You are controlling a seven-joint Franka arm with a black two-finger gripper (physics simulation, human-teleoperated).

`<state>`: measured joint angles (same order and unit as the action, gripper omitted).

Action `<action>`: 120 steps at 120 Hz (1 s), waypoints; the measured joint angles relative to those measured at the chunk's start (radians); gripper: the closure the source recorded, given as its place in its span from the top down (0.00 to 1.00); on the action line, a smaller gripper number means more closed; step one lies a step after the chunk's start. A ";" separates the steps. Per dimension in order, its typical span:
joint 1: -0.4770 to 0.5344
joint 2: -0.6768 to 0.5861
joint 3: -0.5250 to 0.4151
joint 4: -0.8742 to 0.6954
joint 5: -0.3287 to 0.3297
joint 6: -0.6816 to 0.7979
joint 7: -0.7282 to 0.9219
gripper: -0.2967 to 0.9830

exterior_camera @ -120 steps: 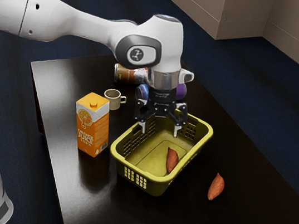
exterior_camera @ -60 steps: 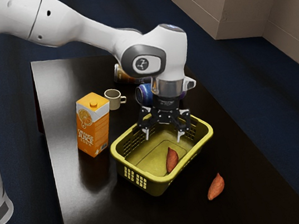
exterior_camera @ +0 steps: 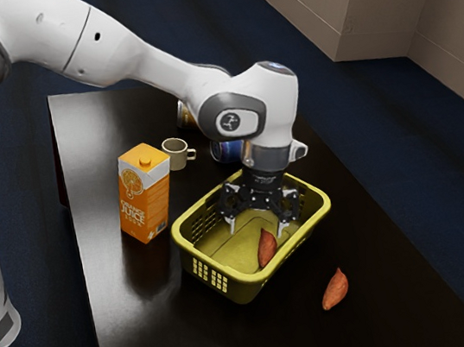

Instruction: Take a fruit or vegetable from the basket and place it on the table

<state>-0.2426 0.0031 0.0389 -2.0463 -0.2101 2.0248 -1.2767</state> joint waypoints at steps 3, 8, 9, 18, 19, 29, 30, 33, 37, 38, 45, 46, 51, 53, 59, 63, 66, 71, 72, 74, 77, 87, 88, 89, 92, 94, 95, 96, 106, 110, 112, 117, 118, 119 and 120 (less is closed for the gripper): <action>-0.001 0.002 0.000 0.000 0.000 0.002 -0.001 0.77; -0.003 0.005 0.000 0.001 0.000 0.005 -0.002 0.77; -0.004 0.005 0.000 0.001 0.000 0.005 -0.002 0.77; -0.007 0.007 -0.001 0.005 0.000 0.009 -0.003 0.77; -0.008 0.008 -0.001 0.006 0.000 0.009 -0.003 0.77; -0.011 0.017 -0.001 0.011 0.001 0.012 -0.005 0.76; -0.011 0.018 -0.001 0.012 0.001 0.012 -0.005 0.76; -0.012 0.022 0.000 0.012 0.001 0.012 -0.005 0.76; -0.013 0.026 0.000 0.014 0.001 0.013 -0.006 0.76; -0.013 0.027 0.001 0.014 0.001 0.013 -0.006 0.76; -0.011 0.034 0.002 0.015 0.002 0.015 -0.006 0.76; -0.011 0.035 0.002 0.015 0.002 0.015 -0.006 0.76; -0.006 0.041 0.002 0.016 0.002 0.015 -0.007 0.75; -0.004 0.043 0.002 0.017 0.003 0.015 -0.007 0.75; 0.004 0.050 0.002 0.020 0.003 0.016 -0.007 0.75; 0.010 0.055 0.002 0.026 0.004 0.016 -0.007 0.75; 0.013 0.058 0.003 0.029 0.004 0.016 -0.008 0.74; 0.017 0.061 0.003 0.034 0.005 0.016 -0.008 0.74; 0.018 0.061 0.003 0.035 0.005 0.016 -0.008 0.74; 0.018 0.062 0.003 0.036 0.005 0.016 -0.008 0.74; 0.018 0.063 0.003 0.037 0.005 0.016 -0.008 0.74; 0.014 0.064 0.002 0.040 0.005 0.016 -0.009 0.74; 0.013 0.064 0.002 0.040 0.005 0.016 -0.009 0.74; 0.012 0.065 0.002 0.040 0.005 0.016 -0.009 0.74; 0.010 0.065 0.001 0.040 0.005 0.017 -0.009 0.74; 0.008 0.066 0.001 0.041 0.004 0.017 -0.009 0.74; 0.006 0.067 0.001 0.042 0.004 0.017 -0.009 0.74; 0.005 0.068 0.001 0.043 0.004 0.017 -0.009 0.74; -0.004 0.080 0.001 0.055 0.003 0.017 -0.010 0.74; -0.003 0.085 0.002 0.057 0.003 0.017 -0.010 0.73; -0.002 0.087 0.002 0.058 0.003 0.017 -0.010 0.73; 0.000 0.092 0.002 0.057 0.002 0.020 -0.009 0.73; 0.001 0.092 0.002 0.057 0.002 0.021 -0.009 0.73; 0.001 0.093 0.002 0.057 0.001 0.022 -0.008 0.73; 0.002 0.093 0.002 0.057 0.001 0.023 -0.008 0.73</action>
<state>-0.2409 0.0962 0.0412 -1.9893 -0.2088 2.0478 -1.2847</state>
